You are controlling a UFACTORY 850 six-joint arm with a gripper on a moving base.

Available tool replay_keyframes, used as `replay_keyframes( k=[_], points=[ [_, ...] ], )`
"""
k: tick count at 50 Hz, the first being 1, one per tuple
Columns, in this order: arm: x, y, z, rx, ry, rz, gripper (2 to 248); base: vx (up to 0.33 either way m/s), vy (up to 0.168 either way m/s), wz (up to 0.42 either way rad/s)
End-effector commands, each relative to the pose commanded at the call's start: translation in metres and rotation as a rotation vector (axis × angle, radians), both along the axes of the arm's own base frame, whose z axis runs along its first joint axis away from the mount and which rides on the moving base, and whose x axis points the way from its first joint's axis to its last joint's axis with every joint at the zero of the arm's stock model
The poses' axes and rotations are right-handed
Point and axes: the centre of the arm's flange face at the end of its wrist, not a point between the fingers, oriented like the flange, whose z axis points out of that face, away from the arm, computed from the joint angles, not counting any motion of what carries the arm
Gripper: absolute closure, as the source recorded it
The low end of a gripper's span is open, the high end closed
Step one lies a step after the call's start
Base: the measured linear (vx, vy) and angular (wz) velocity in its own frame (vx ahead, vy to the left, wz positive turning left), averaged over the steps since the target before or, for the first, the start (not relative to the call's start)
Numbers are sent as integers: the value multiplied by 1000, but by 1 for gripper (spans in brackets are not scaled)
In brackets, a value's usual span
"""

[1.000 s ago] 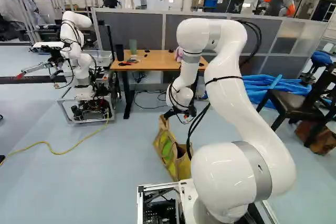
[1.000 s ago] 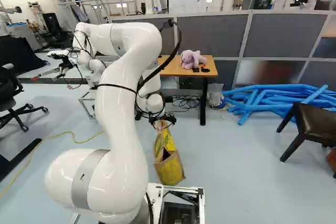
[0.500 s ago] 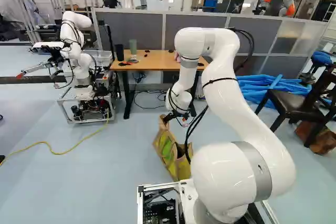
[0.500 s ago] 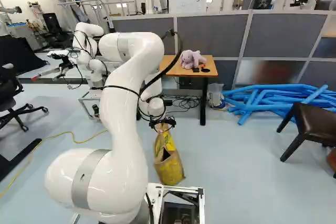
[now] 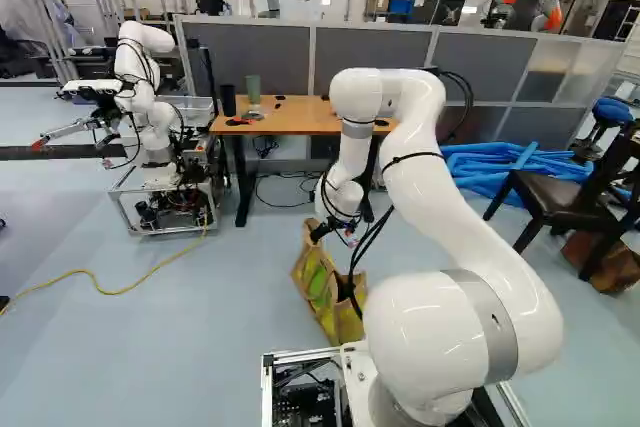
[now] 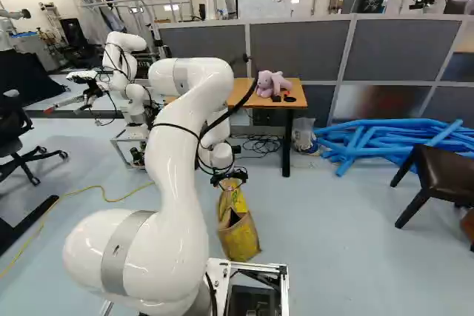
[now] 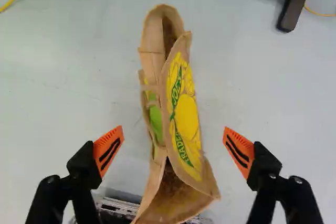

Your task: Pick up the bag on the ground and place it on the table

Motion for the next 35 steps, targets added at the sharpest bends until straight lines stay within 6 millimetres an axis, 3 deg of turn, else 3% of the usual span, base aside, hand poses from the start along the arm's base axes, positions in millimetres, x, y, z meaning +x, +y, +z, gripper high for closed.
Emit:
replay_keyframes(
  k=[19,35],
  points=[
    [3,0,-28,-52,5,202,3,0,0,0],
    [5,0,-52,-58,16,227,3,0,0,0]
  ],
)
